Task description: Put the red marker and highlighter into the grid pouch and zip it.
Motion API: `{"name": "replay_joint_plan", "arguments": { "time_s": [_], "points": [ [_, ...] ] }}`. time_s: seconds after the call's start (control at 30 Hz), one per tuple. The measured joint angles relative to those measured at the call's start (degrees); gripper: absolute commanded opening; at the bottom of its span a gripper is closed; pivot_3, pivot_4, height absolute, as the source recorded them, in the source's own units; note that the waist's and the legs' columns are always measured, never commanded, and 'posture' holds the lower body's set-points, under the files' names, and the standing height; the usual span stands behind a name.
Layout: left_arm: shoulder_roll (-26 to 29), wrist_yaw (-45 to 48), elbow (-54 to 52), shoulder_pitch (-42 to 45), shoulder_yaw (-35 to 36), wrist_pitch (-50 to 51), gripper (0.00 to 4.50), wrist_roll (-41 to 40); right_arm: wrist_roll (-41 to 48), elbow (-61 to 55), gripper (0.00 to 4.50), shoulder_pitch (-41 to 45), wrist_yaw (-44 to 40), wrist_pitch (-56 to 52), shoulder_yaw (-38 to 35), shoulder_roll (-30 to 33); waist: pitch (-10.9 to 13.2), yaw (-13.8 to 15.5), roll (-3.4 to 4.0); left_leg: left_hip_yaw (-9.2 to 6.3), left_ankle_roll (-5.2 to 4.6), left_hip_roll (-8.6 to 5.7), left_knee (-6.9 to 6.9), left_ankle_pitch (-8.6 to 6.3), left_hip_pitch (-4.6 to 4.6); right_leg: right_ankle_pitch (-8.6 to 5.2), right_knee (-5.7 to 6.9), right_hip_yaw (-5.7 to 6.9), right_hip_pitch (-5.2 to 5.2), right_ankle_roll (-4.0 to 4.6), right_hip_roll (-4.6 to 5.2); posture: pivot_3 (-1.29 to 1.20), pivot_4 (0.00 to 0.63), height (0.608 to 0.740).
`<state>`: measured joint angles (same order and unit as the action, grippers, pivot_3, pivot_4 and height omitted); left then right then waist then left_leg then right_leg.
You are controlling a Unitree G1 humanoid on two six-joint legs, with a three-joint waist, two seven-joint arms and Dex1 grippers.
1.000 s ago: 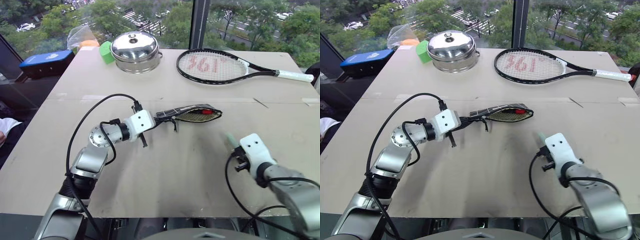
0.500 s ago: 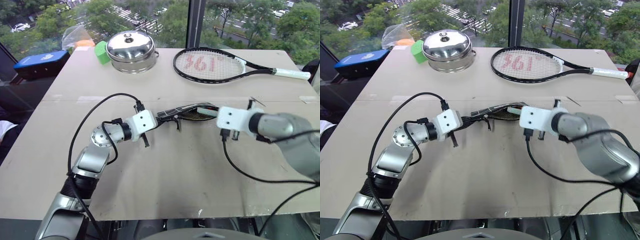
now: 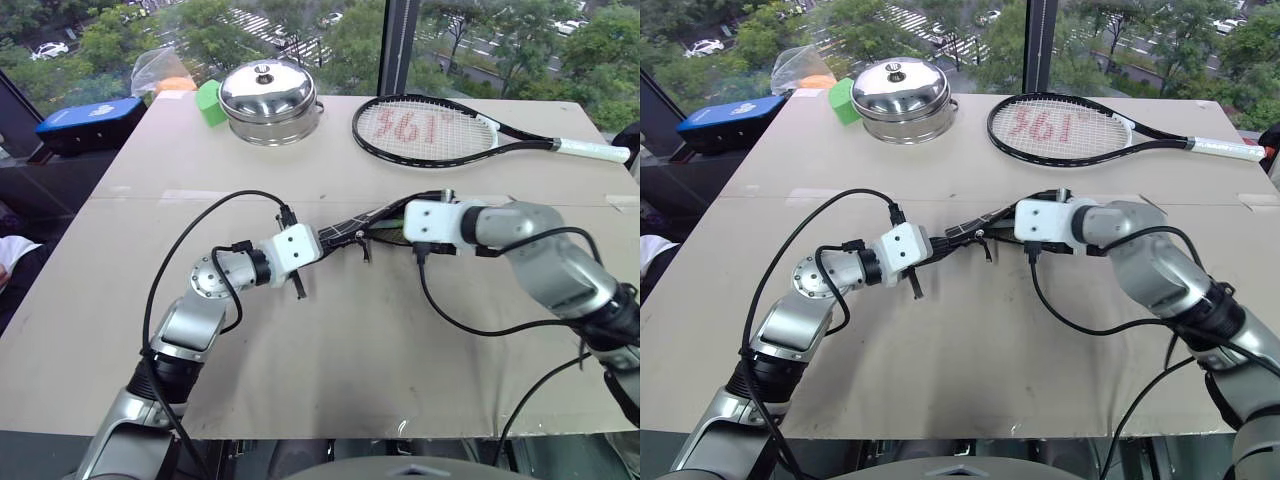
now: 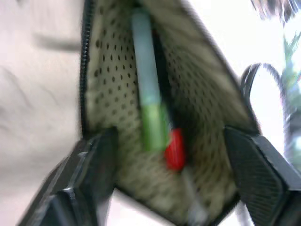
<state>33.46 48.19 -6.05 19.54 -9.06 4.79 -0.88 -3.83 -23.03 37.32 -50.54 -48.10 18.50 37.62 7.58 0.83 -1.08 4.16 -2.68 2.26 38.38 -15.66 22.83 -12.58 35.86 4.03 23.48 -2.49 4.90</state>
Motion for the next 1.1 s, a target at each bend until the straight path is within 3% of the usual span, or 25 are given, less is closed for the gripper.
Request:
{"name": "replay_joint_plan", "arguments": {
  "time_s": [0.03, 0.13, 0.23, 0.4, 0.57, 0.7, 0.8, 0.97, 1.0, 1.1],
  "points": [
    [-0.18, -0.03, 0.15, 0.41, 0.0, 0.31, 0.0, -0.06, 6.06, -6.18, 3.59, -1.11, -1.93, -11.65, -7.52, -4.14, 0.01, -0.03, 0.01, -0.06, -0.02, 0.03, -0.01, -0.01, -0.03, 0.01, 0.04, 0.04, -0.01, 0.01, -0.03, 0.0, 0.15, 0.74],
    [-0.48, -0.06, 0.6, 1.33, 0.05, 0.78, 0.0, -0.42, 14.33, -16.74, 3.59, -1.67, -4.01, -30.01, -17.84, -11.13, -0.03, -0.05, -0.01, -0.19, -0.27, 0.08, -0.04, -0.16, -0.07, 0.01, 0.07, 0.15, -0.04, 0.04, -0.04, 0.0, 0.15, 0.74],
    [-0.67, 0.1, 1.1, 2.23, 0.08, 1.07, 0.0, -0.64, 19.71, -23.86, 3.59, -5.4, -1.47, -41.81, -21.33, -18.55, -0.09, -0.11, -0.06, -0.21, -0.27, 0.06, -0.06, -0.16, -0.08, -0.01, 0.07, 0.16, -0.04, 0.06, -0.02, 0.0, 0.15, 0.74],
    [-0.78, 0.71, 1.12, 2.46, 0.0, 1.1, 0.0, -1.58, 17.72, -21.49, 3.59, -11.44, 14.05, -43.99, -17.91, -32.49, -0.03, -0.25, 0.06, -0.08, -0.21, -0.08, -0.03, -0.13, -0.06, 0.0, 0.08, 0.0, 0.01, 0.04, -0.02, 0.0, 0.15, 0.74],
    [-0.58, 0.88, 1.1, 2.46, 0.01, 1.13, 0.0, -1.65, 13.5, -13.68, 3.59, -9.31, 25.74, -40.34, -17.76, -38.76, -0.04, -0.17, 0.03, -0.08, 0.03, -0.15, -0.03, 0.02, -0.05, 0.0, 0.06, 0.01, 0.01, 0.03, -0.06, 0.0, 0.15, 0.74],
    [-0.57, 0.98, 0.99, 2.46, 0.01, 1.14, 0.0, -1.72, 13.71, -10.11, 3.59, -7.74, 28.0, -37.1, -17.99, -40.23, -0.05, -0.19, 0.02, -0.09, 0.05, -0.14, -0.05, 0.02, -0.05, 0.0, 0.06, 0.04, 0.01, 0.02, -0.1, 0.0, 0.15, 0.74],
    [-0.63, 1.0, 0.99, 2.46, -0.02, 1.16, 0.0, -1.76, 14.84, -6.86, 2.8, -6.92, 28.9, -35.0, -18.92, -41.45, -0.04, -0.39, 0.03, -0.09, 0.05, -0.12, -0.06, 0.02, -0.05, 0.0, 0.05, 0.03, 0.01, 0.02, -0.13, 0.0, 0.15, 0.74],
    [-0.65, 0.9, 0.98, 2.47, -0.06, 1.16, 0.0, -1.68, 16.93, -3.11, 0.32, -5.22, 30.39, -31.65, -20.61, -43.7, -0.04, -0.72, 0.04, -0.1, 0.04, -0.11, -0.07, 0.02, -0.06, 0.0, 0.04, 0.03, 0.01, 0.02, -0.13, 0.0, 0.15, 0.74],
    [-0.66, 0.85, 0.97, 2.47, -0.06, 1.16, 0.0, -1.67, 17.31, -2.95, 0.07, -5.26, 30.78, -31.41, -20.58, -43.62, -0.04, -0.75, 0.04, -0.1, 0.03, -0.11, -0.07, 0.02, -0.06, 0.0, 0.04, 0.03, 0.01, 0.02, -0.12, 0.0, 0.15, 0.74],
    [-0.66, 0.78, 0.91, 2.47, -0.06, 1.17, 0.0, -1.65, 18.07, -2.95, 0.07, -5.52, 31.39, -30.92, -20.5, -43.55, -0.04, -1.04, 0.04, -0.1, 0.03, -0.1, -0.07, 0.01, -0.06, 0.0, 0.04, 0.03, 0.01, 0.02, -0.12, 0.0, 0.15, 0.74]
  ]
}}
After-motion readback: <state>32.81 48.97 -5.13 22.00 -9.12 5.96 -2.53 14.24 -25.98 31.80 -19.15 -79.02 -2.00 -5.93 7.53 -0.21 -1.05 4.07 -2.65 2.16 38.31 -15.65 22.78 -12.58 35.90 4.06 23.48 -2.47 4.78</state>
